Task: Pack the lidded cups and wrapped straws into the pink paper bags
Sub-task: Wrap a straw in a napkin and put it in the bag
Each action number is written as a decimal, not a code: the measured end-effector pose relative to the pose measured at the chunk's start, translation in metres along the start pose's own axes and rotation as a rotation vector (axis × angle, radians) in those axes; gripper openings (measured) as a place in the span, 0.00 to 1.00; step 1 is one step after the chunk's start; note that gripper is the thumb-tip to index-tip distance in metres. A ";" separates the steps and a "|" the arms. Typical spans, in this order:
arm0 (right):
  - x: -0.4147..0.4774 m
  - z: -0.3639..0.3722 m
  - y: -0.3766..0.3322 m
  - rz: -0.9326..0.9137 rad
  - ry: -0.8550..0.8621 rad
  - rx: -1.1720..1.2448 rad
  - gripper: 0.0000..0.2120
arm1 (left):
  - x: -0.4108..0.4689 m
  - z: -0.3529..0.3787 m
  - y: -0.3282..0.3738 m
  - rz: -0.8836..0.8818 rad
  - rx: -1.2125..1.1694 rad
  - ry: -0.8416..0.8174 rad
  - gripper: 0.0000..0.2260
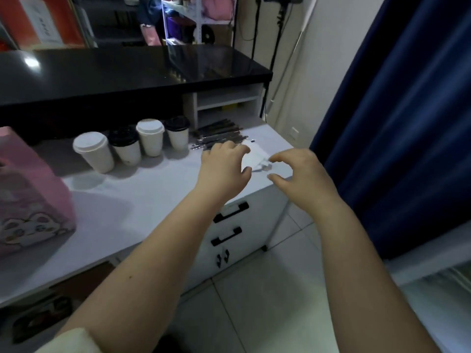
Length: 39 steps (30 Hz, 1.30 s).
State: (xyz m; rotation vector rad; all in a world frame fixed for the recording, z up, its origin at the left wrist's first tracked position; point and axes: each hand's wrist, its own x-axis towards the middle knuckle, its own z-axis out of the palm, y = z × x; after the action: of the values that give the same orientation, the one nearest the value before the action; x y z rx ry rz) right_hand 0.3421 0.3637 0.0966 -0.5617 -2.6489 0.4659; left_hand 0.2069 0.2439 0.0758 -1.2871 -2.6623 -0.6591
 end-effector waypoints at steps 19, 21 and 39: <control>0.146 0.122 0.109 0.102 -0.234 0.106 0.14 | 0.131 0.154 -0.062 -0.194 -0.020 -0.212 0.18; 0.171 0.136 0.118 0.118 -0.261 0.102 0.14 | 0.157 0.167 -0.074 -0.210 -0.031 -0.224 0.18; 0.338 0.237 0.165 -0.060 -0.466 0.142 0.12 | 0.266 0.207 -0.148 -0.623 0.003 -0.105 0.16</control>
State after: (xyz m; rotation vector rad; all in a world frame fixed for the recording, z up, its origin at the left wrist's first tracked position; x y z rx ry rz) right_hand 0.0053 0.6009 -0.0715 -0.3614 -3.0222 0.8480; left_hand -0.0577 0.4432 -0.0851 -0.4750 -3.1555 -0.6549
